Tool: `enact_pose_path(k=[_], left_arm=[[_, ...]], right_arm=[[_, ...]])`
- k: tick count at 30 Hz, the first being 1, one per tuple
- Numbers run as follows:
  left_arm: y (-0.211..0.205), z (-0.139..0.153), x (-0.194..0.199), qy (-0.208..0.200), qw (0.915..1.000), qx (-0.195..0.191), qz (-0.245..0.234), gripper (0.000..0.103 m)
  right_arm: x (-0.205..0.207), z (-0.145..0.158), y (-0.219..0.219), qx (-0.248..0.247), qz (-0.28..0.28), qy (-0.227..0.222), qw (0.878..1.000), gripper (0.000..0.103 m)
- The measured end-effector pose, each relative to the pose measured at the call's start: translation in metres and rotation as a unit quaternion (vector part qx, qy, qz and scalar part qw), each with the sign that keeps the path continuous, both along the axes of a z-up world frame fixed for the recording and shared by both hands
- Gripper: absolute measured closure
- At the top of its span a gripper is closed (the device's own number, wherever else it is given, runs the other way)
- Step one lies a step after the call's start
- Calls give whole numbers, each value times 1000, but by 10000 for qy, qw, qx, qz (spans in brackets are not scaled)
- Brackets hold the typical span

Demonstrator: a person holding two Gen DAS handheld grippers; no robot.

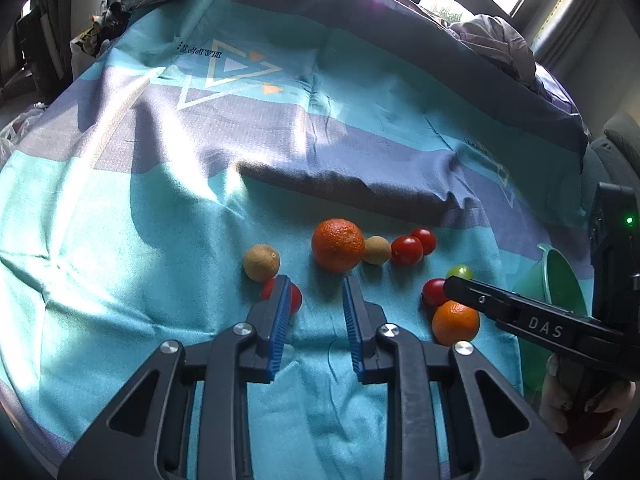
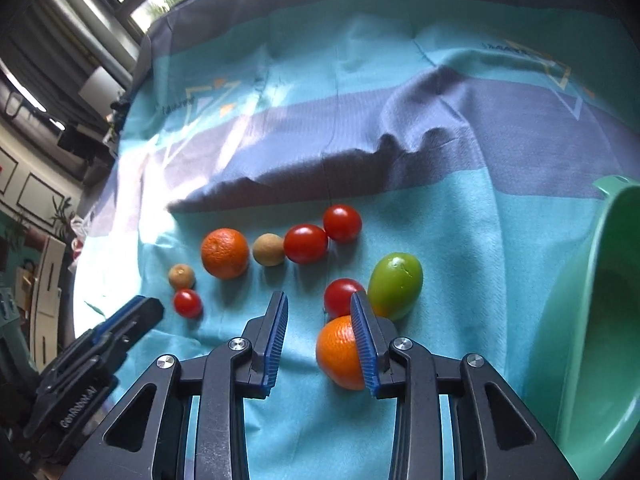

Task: Organize fruits
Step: 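Reach the left gripper to a red cherry tomato and close on it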

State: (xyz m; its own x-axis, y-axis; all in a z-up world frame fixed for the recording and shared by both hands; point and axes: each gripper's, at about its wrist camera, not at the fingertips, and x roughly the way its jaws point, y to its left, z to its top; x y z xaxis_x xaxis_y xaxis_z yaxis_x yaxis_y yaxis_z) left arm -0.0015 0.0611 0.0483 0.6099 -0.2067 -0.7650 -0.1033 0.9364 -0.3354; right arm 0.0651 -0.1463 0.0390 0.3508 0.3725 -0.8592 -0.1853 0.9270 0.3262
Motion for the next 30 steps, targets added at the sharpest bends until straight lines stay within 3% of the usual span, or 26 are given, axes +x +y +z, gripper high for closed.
enact_pose_path(k=[4, 12, 20, 23, 30], left_arm=[[9, -7, 6, 381, 9990, 21, 223, 78], [5, -22, 11, 577, 9976, 337, 205, 78], [2, -39, 21, 923, 9948, 380, 198, 77], [4, -42, 22, 970, 9946, 280, 234, 76], [5, -41, 20, 968, 9948, 231, 203, 77]], right_arm=[[13, -2, 10, -441, 170, 83, 9988, 68], [18, -20, 17, -879, 290, 204, 9955, 68], [21, -30, 22, -913, 250, 258, 9952, 68], [20, -31, 22, -970, 269, 139, 9948, 74], [14, -29, 16, -628, 241, 91, 9977, 75]])
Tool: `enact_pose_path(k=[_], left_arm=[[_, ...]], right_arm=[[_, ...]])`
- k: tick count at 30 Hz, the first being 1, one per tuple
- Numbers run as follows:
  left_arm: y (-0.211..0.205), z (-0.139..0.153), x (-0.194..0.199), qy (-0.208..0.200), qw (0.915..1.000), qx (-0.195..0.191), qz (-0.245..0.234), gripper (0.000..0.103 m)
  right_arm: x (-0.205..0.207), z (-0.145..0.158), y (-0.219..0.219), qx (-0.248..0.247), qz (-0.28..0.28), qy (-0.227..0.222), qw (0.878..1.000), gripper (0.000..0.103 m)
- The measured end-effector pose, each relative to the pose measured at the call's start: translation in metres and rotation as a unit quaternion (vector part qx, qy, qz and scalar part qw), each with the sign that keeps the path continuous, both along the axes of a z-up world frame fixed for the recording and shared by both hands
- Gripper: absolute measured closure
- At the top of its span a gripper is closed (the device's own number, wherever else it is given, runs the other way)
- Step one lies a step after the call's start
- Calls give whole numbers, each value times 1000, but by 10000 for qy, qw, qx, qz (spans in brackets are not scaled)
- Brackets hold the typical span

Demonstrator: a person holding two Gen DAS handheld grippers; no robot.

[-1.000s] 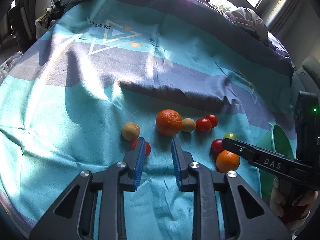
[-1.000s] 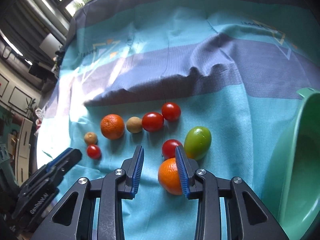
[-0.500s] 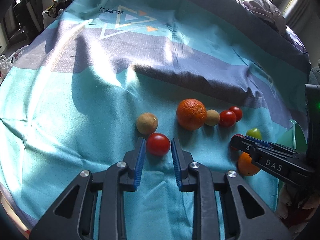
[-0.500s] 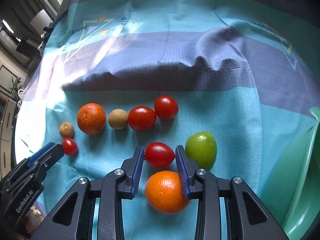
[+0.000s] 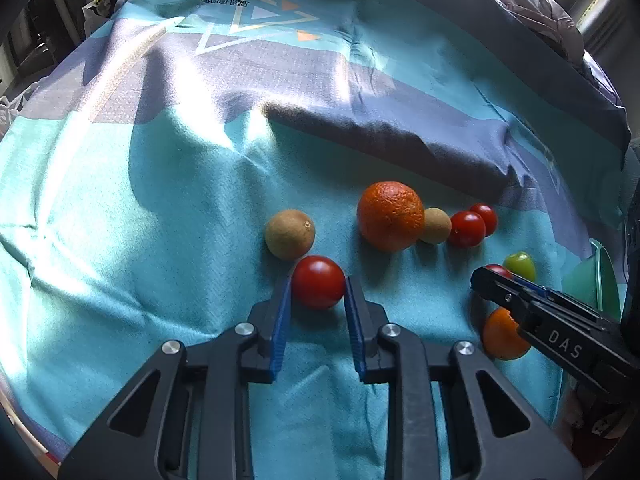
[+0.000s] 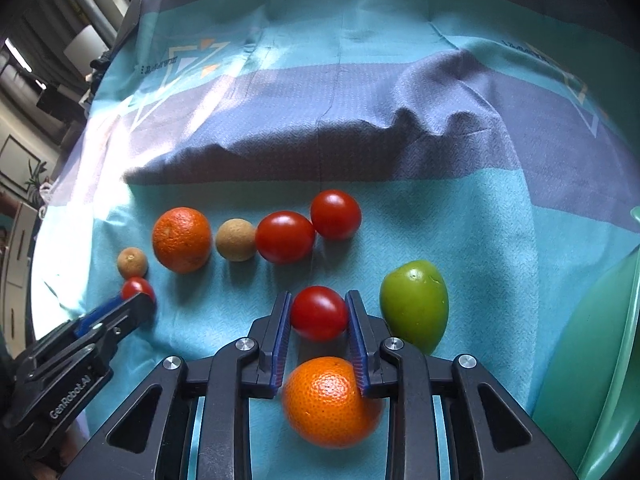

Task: Organize fruits
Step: 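Reach the left gripper to a red cherry tomato and close on it, then carry the tomato with the left gripper over the green bowl and release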

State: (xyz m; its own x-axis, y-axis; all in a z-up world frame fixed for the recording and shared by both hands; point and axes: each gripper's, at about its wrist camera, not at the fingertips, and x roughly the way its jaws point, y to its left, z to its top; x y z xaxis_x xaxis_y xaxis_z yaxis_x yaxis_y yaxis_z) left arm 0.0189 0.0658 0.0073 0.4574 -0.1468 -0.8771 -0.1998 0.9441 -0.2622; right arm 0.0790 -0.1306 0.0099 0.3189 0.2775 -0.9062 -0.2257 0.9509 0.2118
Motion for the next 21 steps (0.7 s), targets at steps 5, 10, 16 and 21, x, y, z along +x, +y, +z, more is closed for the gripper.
enact_pose_path(k=[5, 10, 16, 21], left_arm=[[-1, 20, -12, -388, 9990, -226, -74, 77], [-19, 52, -33, -964, 9937, -416, -394, 77], [-65, 93, -47, -1508, 9824, -464, -996, 77], [-110, 120, -51, -1804, 9695, -556, -1564, 77]], right_arm=[[-18, 23, -9, 311, -112, -304, 9990, 75], [-47, 59, -36, 835, -338, -798, 9927, 75], [-71, 96, -84, 1190, -820, -1415, 9793, 75], [-82, 113, -117, 1001, -1383, -1802, 9687, 75]])
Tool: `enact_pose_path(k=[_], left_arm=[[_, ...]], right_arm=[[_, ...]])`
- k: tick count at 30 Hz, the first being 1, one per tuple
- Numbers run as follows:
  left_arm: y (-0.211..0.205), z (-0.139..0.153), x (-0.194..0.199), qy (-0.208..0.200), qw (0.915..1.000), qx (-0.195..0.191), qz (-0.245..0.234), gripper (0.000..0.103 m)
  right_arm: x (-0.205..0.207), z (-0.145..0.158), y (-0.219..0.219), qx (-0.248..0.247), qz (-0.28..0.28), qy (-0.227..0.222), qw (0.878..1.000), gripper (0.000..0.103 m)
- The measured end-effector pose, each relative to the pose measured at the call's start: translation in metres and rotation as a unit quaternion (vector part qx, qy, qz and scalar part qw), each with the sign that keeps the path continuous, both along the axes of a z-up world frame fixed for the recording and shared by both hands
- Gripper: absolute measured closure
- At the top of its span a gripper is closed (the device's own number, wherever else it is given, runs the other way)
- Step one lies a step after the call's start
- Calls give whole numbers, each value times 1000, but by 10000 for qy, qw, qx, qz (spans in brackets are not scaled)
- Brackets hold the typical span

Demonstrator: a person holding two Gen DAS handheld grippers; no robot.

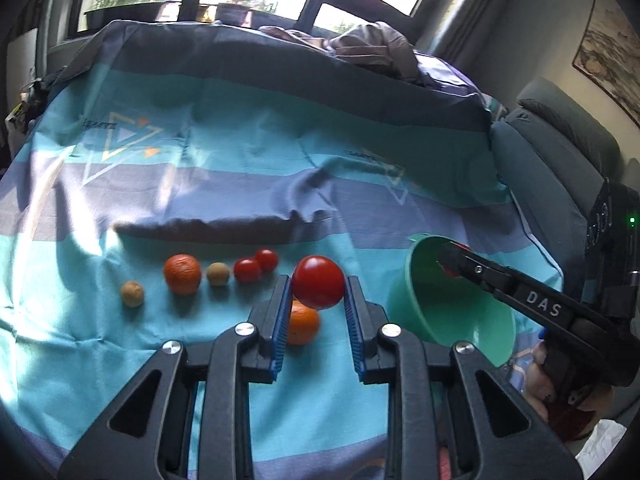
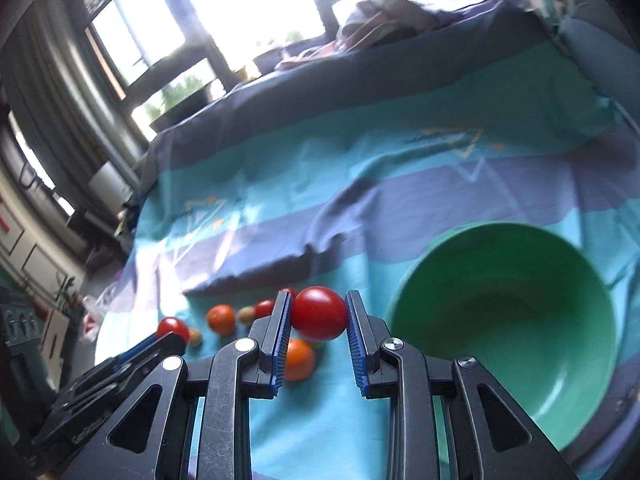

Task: Organize fruits
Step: 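Carry the tomato with the left gripper over the green bowl and release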

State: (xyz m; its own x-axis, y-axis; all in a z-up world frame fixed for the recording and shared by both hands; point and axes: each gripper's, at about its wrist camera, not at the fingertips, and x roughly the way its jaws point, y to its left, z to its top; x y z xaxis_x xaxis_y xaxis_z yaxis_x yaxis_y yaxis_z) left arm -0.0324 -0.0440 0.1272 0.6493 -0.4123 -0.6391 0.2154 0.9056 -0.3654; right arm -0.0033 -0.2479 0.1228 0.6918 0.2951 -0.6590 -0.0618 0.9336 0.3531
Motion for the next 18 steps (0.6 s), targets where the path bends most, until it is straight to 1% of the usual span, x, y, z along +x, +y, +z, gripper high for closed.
enact_pose_path(k=[3, 8, 13, 18], left_arm=[[-32, 7, 1, -135, 9995, 30, -278, 77], [-84, 4, 10, -88, 9961, 52, -878, 77], [-127, -11, 20, 161, 9908, 99, -1342, 77], [-150, -27, 30, 431, 9857, 85, -1628, 77]], right_arm=[[-6, 3, -23, -8, -345, -74, 9994, 75], [-12, -1, -55, 64, -729, -92, 9973, 74], [-11, -13, -82, 223, -967, 73, 9950, 74], [-8, -27, -103, 272, -1172, 347, 9921, 74]])
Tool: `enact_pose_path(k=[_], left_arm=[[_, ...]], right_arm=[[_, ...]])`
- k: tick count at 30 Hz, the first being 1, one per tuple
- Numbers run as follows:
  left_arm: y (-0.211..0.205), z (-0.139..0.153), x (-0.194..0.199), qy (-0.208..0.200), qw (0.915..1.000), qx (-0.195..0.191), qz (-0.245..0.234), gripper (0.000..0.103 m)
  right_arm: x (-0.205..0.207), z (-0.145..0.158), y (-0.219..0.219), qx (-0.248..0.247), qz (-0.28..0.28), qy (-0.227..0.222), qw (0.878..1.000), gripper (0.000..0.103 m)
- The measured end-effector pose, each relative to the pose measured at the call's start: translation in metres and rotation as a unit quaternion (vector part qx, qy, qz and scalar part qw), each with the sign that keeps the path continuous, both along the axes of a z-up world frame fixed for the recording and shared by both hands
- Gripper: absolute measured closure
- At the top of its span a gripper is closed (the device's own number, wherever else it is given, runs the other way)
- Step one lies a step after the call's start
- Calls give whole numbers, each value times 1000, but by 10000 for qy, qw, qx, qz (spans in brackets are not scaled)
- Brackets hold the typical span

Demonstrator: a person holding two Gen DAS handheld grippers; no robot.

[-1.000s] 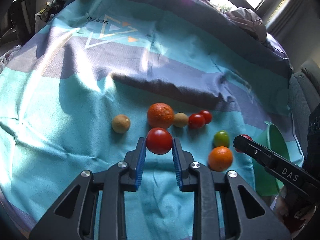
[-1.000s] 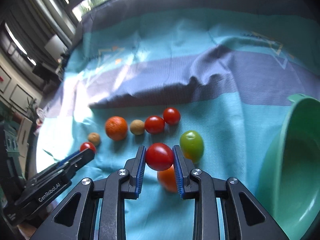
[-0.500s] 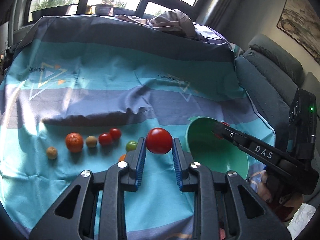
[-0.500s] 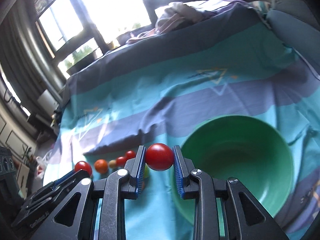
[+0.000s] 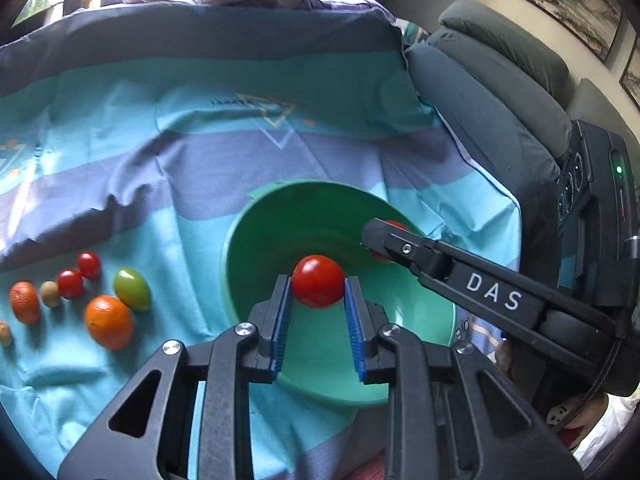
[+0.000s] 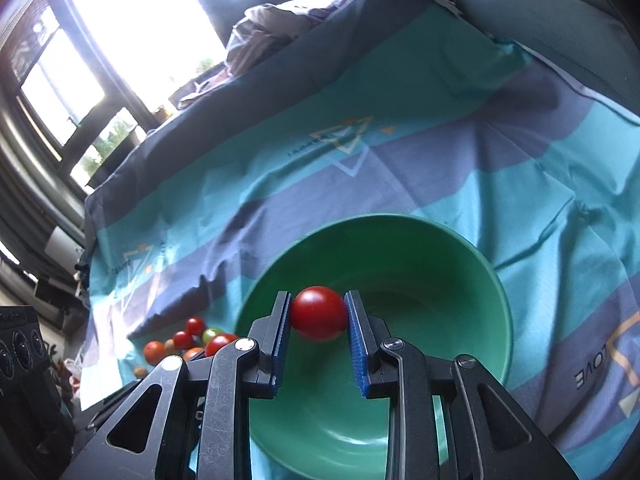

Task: Organize fruits
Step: 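Carry the tomato with the left gripper over the green bowl and release, then grasp another red cherry tomato with the left gripper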

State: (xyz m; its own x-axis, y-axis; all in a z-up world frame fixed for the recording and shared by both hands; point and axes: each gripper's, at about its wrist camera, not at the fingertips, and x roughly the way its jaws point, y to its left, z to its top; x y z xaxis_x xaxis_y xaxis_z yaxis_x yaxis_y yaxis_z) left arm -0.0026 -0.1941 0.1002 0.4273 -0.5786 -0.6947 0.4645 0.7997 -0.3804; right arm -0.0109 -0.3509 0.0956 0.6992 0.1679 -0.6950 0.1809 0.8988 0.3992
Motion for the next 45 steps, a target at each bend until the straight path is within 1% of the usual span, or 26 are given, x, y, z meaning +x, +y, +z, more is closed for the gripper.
enact_pose_path(k=[2, 4, 7, 8, 9, 10, 12, 13, 14, 16, 18, 20, 22, 24, 25, 28, 30, 33, 34, 36, 37, 39, 40, 42, 45], left_arm=[[-8, -4, 1, 75, 9999, 3, -97, 77], [-13, -7, 2, 127, 9998, 10, -141, 76], [-16, -10, 2, 123, 9998, 42, -133, 76], [-16, -9, 1, 122, 9998, 36, -122, 71], [-14, -8, 0, 115, 9999, 28, -116, 62], [-10, -6, -1, 96, 9999, 14, -97, 59], [-2, -2, -3, 24, 10000, -7, -51, 53], [3, 0, -3, -11, 10000, 17, -6, 52], [10, 4, -4, -62, 9999, 55, 75, 51], [26, 13, -5, -194, 9993, 184, 270, 51], [47, 21, -6, -311, 9975, 299, 552, 50], [72, 27, -3, -340, 9950, 386, 861, 49], [97, 30, 0, -388, 9905, 497, 1225, 49], [120, 30, 3, -465, 9842, 661, 1577, 49], [132, 27, 5, -484, 9811, 672, 1747, 49], [158, 16, 19, -278, 9741, 588, 2167, 51], [169, 7, 32, -121, 9734, 551, 2223, 51], [178, -12, 47, 221, 9751, 387, 2173, 55], [181, -20, 52, 354, 9746, 386, 2178, 55], [182, -33, 62, 576, 9728, 468, 2196, 62], [180, -40, 66, 655, 9733, 524, 2136, 63], [178, -48, 72, 748, 9748, 590, 2018, 68], [178, -52, 75, 785, 9751, 610, 1981, 68], [178, -58, 81, 862, 9747, 618, 1966, 71], [176, -67, 88, 983, 9746, 595, 1923, 74]], right_arm=[[2, -7, -5, 69, -23, 81, 9999, 74], [4, -12, -8, 28, -75, 158, 9998, 74], [6, -17, -14, 142, -111, 211, 9996, 74], [6, -18, -14, 187, -97, 218, 9995, 74], [6, -18, -15, 230, -76, 219, 9995, 73], [6, -18, -16, 243, -72, 211, 9995, 70], [5, -16, -17, 196, -117, 195, 9995, 52], [4, -15, -17, 191, -137, 151, 9996, 49], [4, -14, -17, 204, -143, 116, 9996, 47], [3, -10, -16, 243, -144, 46, 9996, 47], [3, -6, -12, 240, -86, -38, 9997, 47], [4, -1, -4, 240, 19, -123, 9996, 47], [5, 3, 5, 265, 141, -220, 9993, 47], [7, 7, 15, 299, 304, -323, 9986, 47], [9, 9, 22, 322, 409, -367, 9980, 47], [17, 10, 45, 383, 728, -384, 9959, 47], [22, 10, 60, 418, 961, -357, 9938, 47], [35, 5, 86, 492, 1297, -226, 9901, 47], [42, 3, 95, 502, 1382, -127, 9891, 47], [60, -4, 111, 516, 1519, 128, 9870, 47], [67, -7, 118, 526, 1588, 260, 9856, 47], [89, -16, 135, 531, 1735, 561, 9818, 48], [99, -21, 143, 505, 1796, 694, 9800, 49], [115, -32, 160, 343, 1889, 964, 9767, 54], [136, -47, 182, 119, 2024, 1242, 9713, 57]])
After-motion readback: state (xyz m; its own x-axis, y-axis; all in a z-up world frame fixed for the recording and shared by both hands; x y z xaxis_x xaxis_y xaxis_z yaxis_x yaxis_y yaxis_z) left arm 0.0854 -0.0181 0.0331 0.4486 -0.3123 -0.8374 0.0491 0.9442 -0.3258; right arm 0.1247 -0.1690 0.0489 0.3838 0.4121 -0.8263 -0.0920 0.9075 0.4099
